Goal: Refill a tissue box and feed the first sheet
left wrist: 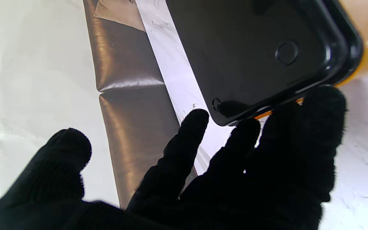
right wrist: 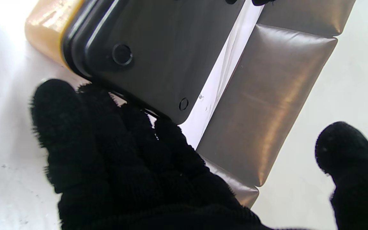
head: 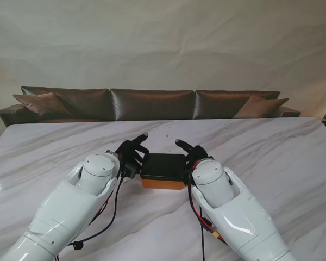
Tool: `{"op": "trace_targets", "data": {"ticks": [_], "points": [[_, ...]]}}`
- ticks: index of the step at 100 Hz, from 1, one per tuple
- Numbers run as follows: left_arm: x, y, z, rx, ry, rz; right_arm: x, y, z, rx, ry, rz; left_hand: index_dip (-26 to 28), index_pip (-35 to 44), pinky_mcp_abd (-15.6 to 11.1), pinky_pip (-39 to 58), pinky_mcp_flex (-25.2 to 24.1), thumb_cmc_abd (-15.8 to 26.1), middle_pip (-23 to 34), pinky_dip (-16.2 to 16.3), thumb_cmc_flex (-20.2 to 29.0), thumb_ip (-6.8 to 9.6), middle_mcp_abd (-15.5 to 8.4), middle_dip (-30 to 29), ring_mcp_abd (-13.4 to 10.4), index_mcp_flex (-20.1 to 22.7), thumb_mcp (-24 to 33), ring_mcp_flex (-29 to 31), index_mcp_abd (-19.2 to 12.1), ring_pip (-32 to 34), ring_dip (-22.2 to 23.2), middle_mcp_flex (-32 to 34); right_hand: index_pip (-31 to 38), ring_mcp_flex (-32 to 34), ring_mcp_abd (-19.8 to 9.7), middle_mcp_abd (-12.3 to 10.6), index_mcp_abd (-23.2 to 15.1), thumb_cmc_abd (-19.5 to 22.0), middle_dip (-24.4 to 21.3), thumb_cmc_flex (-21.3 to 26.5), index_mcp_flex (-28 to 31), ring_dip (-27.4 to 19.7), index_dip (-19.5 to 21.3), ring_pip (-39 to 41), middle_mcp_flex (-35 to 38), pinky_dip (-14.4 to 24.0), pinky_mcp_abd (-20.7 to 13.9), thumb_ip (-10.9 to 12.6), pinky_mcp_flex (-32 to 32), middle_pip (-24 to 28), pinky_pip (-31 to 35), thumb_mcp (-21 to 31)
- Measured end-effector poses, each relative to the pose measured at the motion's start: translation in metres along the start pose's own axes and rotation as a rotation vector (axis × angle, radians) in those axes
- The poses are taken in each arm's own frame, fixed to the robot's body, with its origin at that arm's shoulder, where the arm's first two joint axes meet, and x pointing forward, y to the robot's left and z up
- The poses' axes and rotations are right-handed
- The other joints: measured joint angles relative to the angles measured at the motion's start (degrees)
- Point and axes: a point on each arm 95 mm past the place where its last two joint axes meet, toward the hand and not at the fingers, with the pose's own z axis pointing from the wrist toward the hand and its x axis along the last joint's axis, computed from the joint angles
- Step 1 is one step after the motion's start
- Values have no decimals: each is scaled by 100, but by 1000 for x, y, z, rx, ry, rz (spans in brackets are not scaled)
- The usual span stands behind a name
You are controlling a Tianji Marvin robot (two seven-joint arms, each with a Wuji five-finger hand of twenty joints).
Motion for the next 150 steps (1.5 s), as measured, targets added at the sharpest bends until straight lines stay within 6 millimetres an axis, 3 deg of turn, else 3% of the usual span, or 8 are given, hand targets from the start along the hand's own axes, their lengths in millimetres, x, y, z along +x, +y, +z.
{"op": "trace_targets", "data": {"ticks": [63, 71, 85, 95, 150], "points": [[-7, 4, -2, 12, -36, 32, -1, -1, 1, 8, -8, -4, 0, 4, -42, -5, 13, 0, 16, -1, 0, 0, -190, 12, -85, 0, 0, 38, -5, -107, -110, 0, 50, 0, -50, -62, -142, 1, 42, 0, 60, -1, 2, 0, 2, 0, -52, 0, -2, 56, -2, 0], [-7, 4, -2, 25, -42, 56, 0, -1, 1, 12, -10, -6, 0, 5, -79, -5, 18, 0, 82, -2, 0, 0, -310, 36, -178, 0, 0, 96, -146, -107, -110, 0, 63, 0, -133, -128, -199, 1, 43, 0, 60, -1, 9, 0, 2, 0, -139, 0, -2, 76, -2, 0], [-7, 6, -4, 37, -46, 69, 0, -1, 2, 16, -19, -11, 0, 5, -99, -5, 53, 0, 82, -2, 0, 0, -323, 36, -208, 0, 0, 113, -182, -107, -110, 0, 76, 0, -257, -241, -332, 1, 45, 0, 63, -1, 43, 0, 3, 0, -259, 0, -2, 113, -4, 0], [-7, 6, -6, 49, -55, 97, -1, 0, 2, 16, -23, -16, -1, 56, -141, -5, 66, 0, 166, -2, 0, 0, -552, 38, -286, 0, 0, 122, -366, -99, -110, 78, 129, 4, -380, -353, -452, 1, 46, 0, 69, -1, 52, 6, 9, 0, -356, 0, -2, 134, -4, 0], [-9, 3, -10, 70, -77, 140, -4, 4, 3, 29, -42, -54, -4, 121, -162, -9, 132, 0, 436, -17, 0, 0, -908, 94, -312, 2, 0, 203, -643, -80, -110, 233, 275, 46, -595, -482, -650, 1, 46, 0, 140, 4, 93, 30, 11, 0, -544, 0, -2, 150, -6, 0]]}}
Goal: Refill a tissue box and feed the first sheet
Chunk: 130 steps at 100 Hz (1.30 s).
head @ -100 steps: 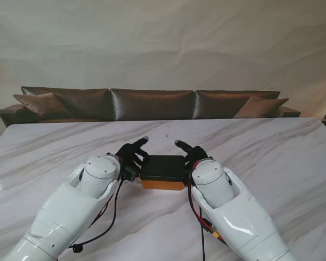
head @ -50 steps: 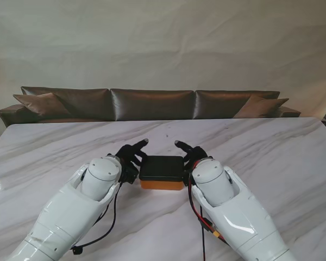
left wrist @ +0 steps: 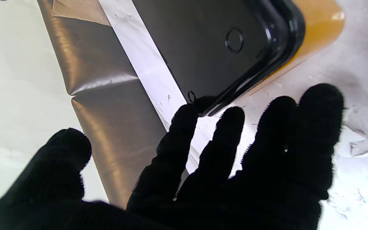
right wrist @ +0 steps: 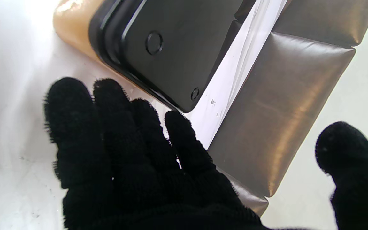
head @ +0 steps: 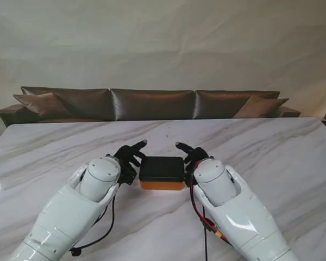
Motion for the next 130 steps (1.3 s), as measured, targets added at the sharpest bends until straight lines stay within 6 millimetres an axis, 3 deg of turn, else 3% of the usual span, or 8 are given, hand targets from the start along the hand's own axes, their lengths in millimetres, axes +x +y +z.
{"op": "trace_targets", "data": {"ticks": [22, 35, 50, 60, 70, 88, 122, 130], "points": [[-2, -4, -4, 23, -7, 39, 0, 5, 2, -13, 5, -51, 0, 0, -29, 0, 11, 0, 26, -8, 0, 0, -12, 25, -18, 0, 0, 0, 11, 0, 0, 122, 23, 7, -48, -121, -302, 0, 0, 0, 8, 0, 23, 1, 55, 17, -44, 0, 0, -16, 0, 0], [-8, -8, -7, 40, -12, 62, -5, 12, -1, -26, 18, -149, 0, 1, -41, 0, 17, 0, 26, -10, 0, 0, -97, 25, -26, 0, 0, 0, 43, 0, 0, 122, 160, 79, -194, -578, -829, -16, -20, 59, 168, 39, 145, 68, 346, 141, -184, 0, 0, -21, 0, 0], [-18, -15, -10, 49, 15, 129, -15, 19, -6, -60, 96, -228, 0, 81, -100, 0, -93, 0, 26, -13, 1, 0, -406, 25, -121, -62, -61, -2, 44, -88, -2, 120, 161, 93, -437, -999, -1216, -475, -20, 204, 274, 51, 351, 111, 432, 351, -393, 0, -216, -20, 85, -1], [-25, -19, -14, 4, 59, 153, -25, 22, -11, -28, 168, -294, 54, 125, -295, 1, -816, -74, 26, -13, 69, 0, -718, 25, -388, -294, -139, -353, -31, -455, -138, 88, 68, 19, -562, -1220, -1426, -964, -20, 350, 273, 202, 614, 114, 408, 691, -519, -134, -534, -20, 81, 88], [-33, -24, -18, -83, 154, 166, -37, 25, -16, 27, 228, -322, 70, 177, -628, 4, -2005, -166, 15, 193, 190, 0, -1127, 22, -926, -713, -139, -973, -298, -1035, -355, -378, 20, -112, -681, -1473, -1653, -1378, 30, 420, 141, 266, 713, 102, 330, 816, -689, -186, -753, -20, 65, 238], [-49, -32, -24, -171, 261, 305, -55, 28, -23, 19, 235, -442, 192, 228, -1003, 6, -3359, -334, -136, 336, 285, 0, -1813, -74, -1638, -1633, -199, -1951, -741, -1802, -580, -1251, 5, -233, -807, -1731, -1801, -1496, 305, 420, -197, 468, 888, 31, -60, 1054, -853, -194, -918, 77, -138, 295], [-80, -33, -29, -59, 288, 430, -73, 16, -27, -101, 334, -588, 265, 414, -1065, 6, -3580, -1248, -180, 336, 699, 0, -1983, -87, -1769, -1822, -425, -2181, -859, -1926, -562, -1346, 399, -55, -1123, -1960, -2002, -1497, 758, 420, -477, 762, 1190, 185, -321, 1285, -1157, -195, -735, 677, -218, 296], [-84, -32, -30, -16, 293, 458, -77, 13, -28, -134, 355, -596, 328, 557, -1066, 6, -3455, -1618, -183, 484, 731, -366, -1989, -87, -1772, -1701, -85, -1931, -937, -1888, -401, -1276, 514, 107, -1197, -2020, -2137, -1497, 826, 421, -417, 828, 1245, 297, -255, 1333, -1184, -195, -598, 753, -206, 296]]}}
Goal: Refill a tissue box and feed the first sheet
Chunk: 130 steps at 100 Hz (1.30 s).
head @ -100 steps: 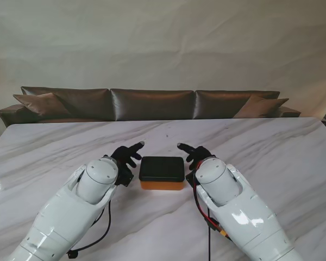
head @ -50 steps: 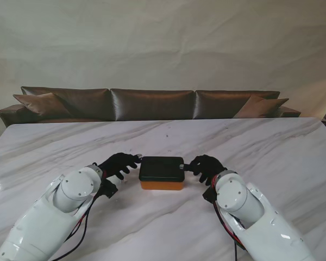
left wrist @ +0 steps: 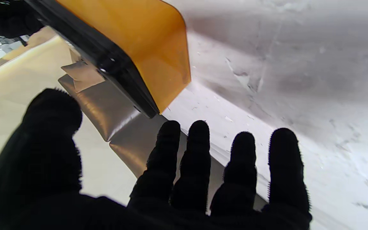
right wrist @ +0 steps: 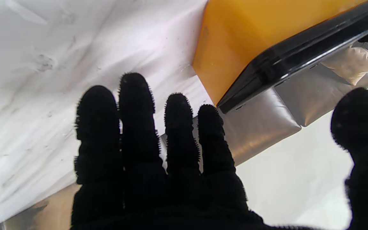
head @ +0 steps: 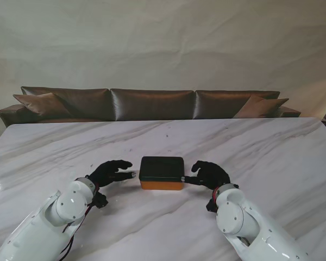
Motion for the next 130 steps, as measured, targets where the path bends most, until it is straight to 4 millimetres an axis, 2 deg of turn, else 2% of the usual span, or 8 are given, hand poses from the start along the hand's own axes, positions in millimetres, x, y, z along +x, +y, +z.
{"op": "trace_targets", "data": {"ticks": [11, 25, 32, 54, 58, 100, 116, 130], "points": [[-3, 6, -3, 52, 9, 59, 2, -7, -3, -53, 17, -82, 57, 119, -13, -6, 143, -476, -30, 155, -306, -334, -82, 0, -2, 183, 1051, 340, -90, 216, 159, 323, 226, 274, -88, -110, -150, -51, 140, 42, 277, 103, 102, 216, 317, 65, -44, 0, 231, 160, 200, -24], [-5, 17, -4, 85, 17, 100, 4, -18, -3, -72, 12, -79, 147, 369, -60, -9, 332, -710, 87, 306, -461, -341, -152, 55, -24, 436, 1591, 707, -236, 354, 328, 673, 727, 640, -239, -293, -437, -52, 568, 143, 654, 354, 437, 620, 748, 203, -132, 68, 502, 585, 565, -7], [-7, 23, -3, 98, 12, 100, 4, -23, -1, -67, 6, -81, 152, 454, -60, -7, 399, -763, 102, 357, -462, -402, -154, 59, -24, 571, 1661, 793, -240, 401, 353, 814, 903, 727, -305, -361, -568, -52, 742, 152, 787, 441, 591, 813, 784, 227, -187, 68, 568, 761, 706, -7], [-8, 37, -1, 74, 17, 89, 5, -29, 3, -78, -3, -85, 153, 463, -60, -1, 476, -815, 103, 407, -466, -402, -155, 60, -18, 573, 1789, 859, -287, 448, 405, 820, 1171, 914, -346, -432, -727, -54, 1000, 432, 1089, 598, 797, 1135, 1154, 294, -193, 69, 687, 998, 924, -18], [-9, 39, 0, 72, 19, 90, 5, -30, 4, -84, -5, -86, 153, 468, -60, -1, 477, -815, 103, 413, -466, -402, -155, 60, -116, 574, 1792, 843, -287, 386, 406, 821, 1190, 955, -364, -447, -793, -55, 1000, 500, 1139, 636, 822, 1179, 1180, 297, -200, 69, 715, 1007, 980, -32], [-4, 42, 13, 80, 40, 49, 6, -34, 15, -114, -19, -66, 154, 522, -60, -4, 536, -795, 137, 416, -523, -402, -157, 67, -126, 848, 1809, 979, -289, 434, 417, 945, 1348, 1210, -399, -570, -1161, -174, 1226, 806, 1907, 658, 927, 1390, 1816, 343, -209, 65, 861, 1154, 1195, -181], [-3, 42, 15, 80, 42, 51, 8, -35, 19, -125, -23, -56, 202, 525, -60, -4, 536, -695, 137, 417, -523, -402, -157, 68, -132, 848, 1795, 1044, -288, 508, 435, 945, 1404, 1217, -403, -592, -1379, -291, 1333, 979, 2085, 659, 660, 1425, 1945, 343, -209, -274, 873, 1154, 1214, -199], [-3, 41, 17, 79, 44, 44, 9, -35, 21, -132, -20, -50, 219, 527, -60, -75, 539, -695, 151, 417, -523, -402, -157, 69, -202, 854, 1731, 1068, -289, 510, 474, 1085, 1466, 1218, -408, -643, -1443, -349, 1344, 1136, 2148, 659, 404, 1438, 1952, 343, -209, -364, 874, 1154, 1216, -224]]}}
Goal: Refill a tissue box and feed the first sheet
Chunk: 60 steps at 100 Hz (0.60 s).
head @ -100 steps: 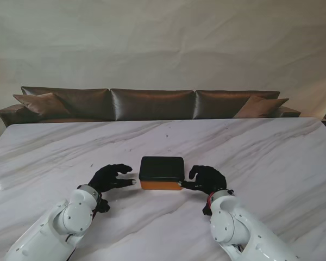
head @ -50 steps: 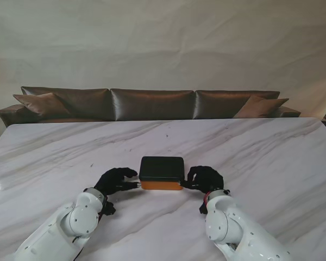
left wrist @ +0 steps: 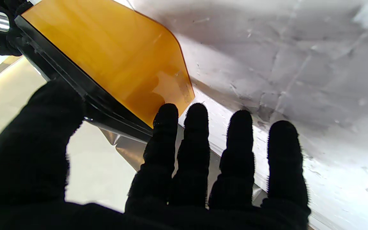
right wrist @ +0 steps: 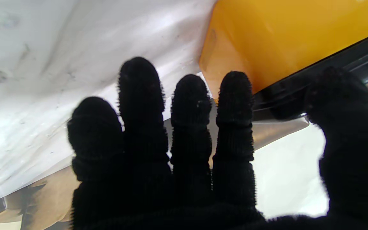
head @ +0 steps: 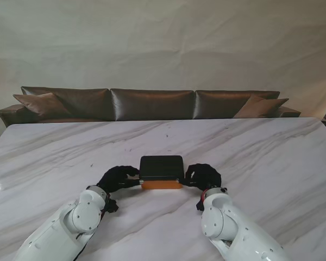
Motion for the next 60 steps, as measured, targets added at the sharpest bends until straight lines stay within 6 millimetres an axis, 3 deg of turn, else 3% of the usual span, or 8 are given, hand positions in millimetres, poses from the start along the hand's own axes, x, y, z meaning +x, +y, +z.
{"op": "trace_targets", "data": {"ticks": [9, 60], "points": [[0, 0, 2, -5, 3, 1, 1, 0, 0, 3, 5, 7, 0, 3, 0, 72, 0, 0, 0, 52, 0, 0, 0, 0, -99, 0, 0, 0, 0, 0, 1, 0, 0, 0, -17, -1, -1, 0, 0, 91, 0, 0, -119, 1, 0, 0, -4, -7, 0, 0, 0, -9], [1, 0, 7, -20, 16, 5, 2, -4, 3, 5, 20, 41, 2, 4, -3, 90, 0, 0, 0, 44, 21, 0, 0, 0, -155, -73, 3, 32, 305, 57, 26, -1, 419, 0, -34, -8, 168, 13, 51, 414, 90, 50, -742, 11, -6, 1, -37, -147, -17, -2, 0, -447]]}}
